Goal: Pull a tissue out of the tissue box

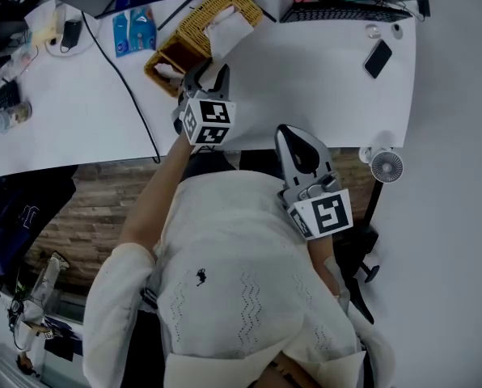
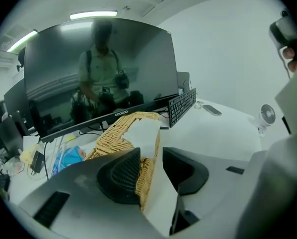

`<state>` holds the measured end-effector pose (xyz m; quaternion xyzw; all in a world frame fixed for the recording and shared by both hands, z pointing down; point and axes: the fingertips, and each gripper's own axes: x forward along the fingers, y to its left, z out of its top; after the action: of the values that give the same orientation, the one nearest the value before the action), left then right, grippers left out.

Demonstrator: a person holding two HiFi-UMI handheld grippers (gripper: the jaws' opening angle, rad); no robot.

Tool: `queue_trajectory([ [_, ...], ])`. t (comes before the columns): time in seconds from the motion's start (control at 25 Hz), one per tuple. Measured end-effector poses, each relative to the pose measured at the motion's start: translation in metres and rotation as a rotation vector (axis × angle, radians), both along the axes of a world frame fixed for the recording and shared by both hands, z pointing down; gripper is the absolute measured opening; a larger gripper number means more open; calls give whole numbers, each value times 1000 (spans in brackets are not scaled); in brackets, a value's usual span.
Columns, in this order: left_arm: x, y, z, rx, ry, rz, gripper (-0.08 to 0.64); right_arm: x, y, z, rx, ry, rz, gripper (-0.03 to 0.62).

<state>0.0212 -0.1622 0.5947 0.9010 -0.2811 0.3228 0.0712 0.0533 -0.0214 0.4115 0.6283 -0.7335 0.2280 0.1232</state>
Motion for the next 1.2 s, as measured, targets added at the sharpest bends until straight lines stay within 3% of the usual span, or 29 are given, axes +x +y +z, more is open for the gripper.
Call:
queue_trajectory([
  [0.48,9,-12,12,37,-74,10,139,-1,14,5,-15,13,43,2],
  [0.6,9,-17,13,33,-85,-11,91,-1,15,6,-20,16,42,2],
  [0.84,9,-24,10,27,-71,-46,24,-2,13,7,-21,18,28,2],
  [1.0,7,-22,9,-26,-40,-77,15,0,10,7,-18,21,13,2],
  [1.2,0,-21,4,-30,-21,-107,15,-3,8,7,-16,25,-16,2],
])
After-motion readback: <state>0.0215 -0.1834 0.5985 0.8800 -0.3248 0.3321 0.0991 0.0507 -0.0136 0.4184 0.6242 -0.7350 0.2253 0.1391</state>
